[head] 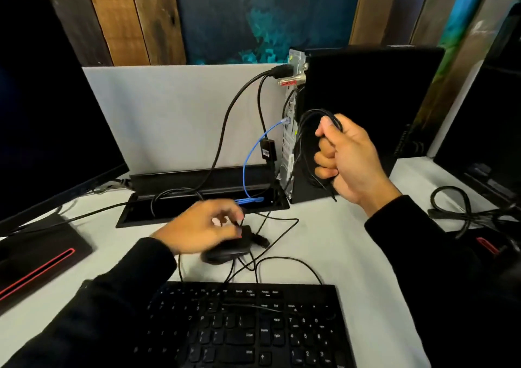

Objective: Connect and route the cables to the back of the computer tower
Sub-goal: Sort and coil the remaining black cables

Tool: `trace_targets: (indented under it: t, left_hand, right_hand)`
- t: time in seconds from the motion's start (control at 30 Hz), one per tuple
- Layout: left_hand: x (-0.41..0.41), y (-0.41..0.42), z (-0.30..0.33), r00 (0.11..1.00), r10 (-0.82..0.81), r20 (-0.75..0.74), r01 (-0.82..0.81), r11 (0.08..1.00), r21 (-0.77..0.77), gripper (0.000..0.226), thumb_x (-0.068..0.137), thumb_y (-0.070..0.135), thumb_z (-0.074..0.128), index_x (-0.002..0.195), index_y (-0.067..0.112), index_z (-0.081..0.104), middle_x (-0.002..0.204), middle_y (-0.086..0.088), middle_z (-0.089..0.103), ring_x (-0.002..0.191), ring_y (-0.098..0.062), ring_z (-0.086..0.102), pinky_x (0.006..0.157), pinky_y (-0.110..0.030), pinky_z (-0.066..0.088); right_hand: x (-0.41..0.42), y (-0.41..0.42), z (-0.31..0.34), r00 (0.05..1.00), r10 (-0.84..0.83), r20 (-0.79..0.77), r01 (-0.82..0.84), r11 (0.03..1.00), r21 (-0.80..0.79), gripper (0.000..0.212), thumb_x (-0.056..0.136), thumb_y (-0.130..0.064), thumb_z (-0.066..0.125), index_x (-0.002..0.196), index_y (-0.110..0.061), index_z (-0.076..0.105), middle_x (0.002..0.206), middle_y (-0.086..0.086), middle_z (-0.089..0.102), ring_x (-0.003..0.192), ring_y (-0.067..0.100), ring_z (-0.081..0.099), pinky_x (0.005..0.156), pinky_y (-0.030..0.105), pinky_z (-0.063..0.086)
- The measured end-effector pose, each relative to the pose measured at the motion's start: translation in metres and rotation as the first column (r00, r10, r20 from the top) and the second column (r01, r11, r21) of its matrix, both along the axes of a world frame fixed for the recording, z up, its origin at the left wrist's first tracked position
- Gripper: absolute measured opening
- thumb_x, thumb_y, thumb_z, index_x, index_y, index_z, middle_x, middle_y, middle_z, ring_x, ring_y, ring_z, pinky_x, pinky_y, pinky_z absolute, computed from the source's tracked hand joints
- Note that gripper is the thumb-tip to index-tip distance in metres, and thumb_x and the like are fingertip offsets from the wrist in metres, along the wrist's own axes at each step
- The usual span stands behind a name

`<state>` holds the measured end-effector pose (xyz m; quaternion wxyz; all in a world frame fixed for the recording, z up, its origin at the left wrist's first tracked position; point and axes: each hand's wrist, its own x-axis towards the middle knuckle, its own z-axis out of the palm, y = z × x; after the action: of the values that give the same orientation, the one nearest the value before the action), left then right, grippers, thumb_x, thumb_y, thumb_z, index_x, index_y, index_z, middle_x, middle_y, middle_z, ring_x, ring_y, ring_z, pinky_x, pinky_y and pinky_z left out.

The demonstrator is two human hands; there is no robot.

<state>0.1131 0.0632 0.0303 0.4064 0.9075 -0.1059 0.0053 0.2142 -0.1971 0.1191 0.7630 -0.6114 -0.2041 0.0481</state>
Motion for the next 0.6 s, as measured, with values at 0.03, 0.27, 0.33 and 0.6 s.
trace_targets:
  t: [0.03,0.27,0.33,0.6]
  left_hand:
    - [-0.007,0.007,-0.012,0.998,-0.031,-0.057,0.037,0.993,0.11,0.03,0.079,0.047,0.075,0.107,0.041,0.066,0.104,0.01,0.07,0.093,-0.008,0.066,0.089,-0.036,0.052]
    - [-0.01,-0.024,-0.019,0.998,0.006,0.066,-0.032,0.917,0.398,0.073,0.084,0.064,0.068,0.148,0.036,0.045,0.128,0.008,0.062,0.109,-0.009,0.056,0.1,-0.026,0.045]
    - [-0.012,-0.056,-0.01,0.994,0.014,0.111,-0.055,0.925,0.375,0.075,0.084,0.067,0.066,0.146,0.03,0.048,0.117,-0.001,0.069,0.105,-0.014,0.062,0.094,-0.025,0.046]
    - [0.002,-0.187,-0.032,0.989,0.141,0.046,-0.148,0.96,0.238,0.057,0.081,0.072,0.063,0.103,0.024,0.04,0.101,-0.01,0.061,0.096,-0.034,0.058,0.07,-0.042,0.047]
  right_hand:
    - [0.003,-0.003,-0.004,1.0,-0.017,-0.012,0.017,1.0,-0.001,0.028,0.11,-0.031,0.044,0.085,-0.019,0.049,0.057,-0.004,0.021,0.048,0.01,0.014,0.045,0.023,0.015]
    - [0.008,-0.001,-0.025,0.997,-0.034,-0.068,0.039,0.997,0.07,0.024,0.11,-0.03,0.043,0.094,-0.019,0.055,0.056,-0.007,0.024,0.047,0.009,0.017,0.044,0.023,0.018]
    - [0.009,-0.002,-0.027,0.997,-0.046,-0.058,0.051,0.995,0.086,0.02,0.11,-0.027,0.043,0.102,-0.018,0.058,0.056,-0.006,0.023,0.047,0.009,0.017,0.044,0.023,0.018]
    - [0.009,-0.005,-0.029,1.0,0.017,-0.004,-0.016,0.99,0.143,0.017,0.101,-0.026,0.056,0.106,-0.029,0.072,0.058,-0.006,0.023,0.051,0.011,0.018,0.049,0.03,0.012]
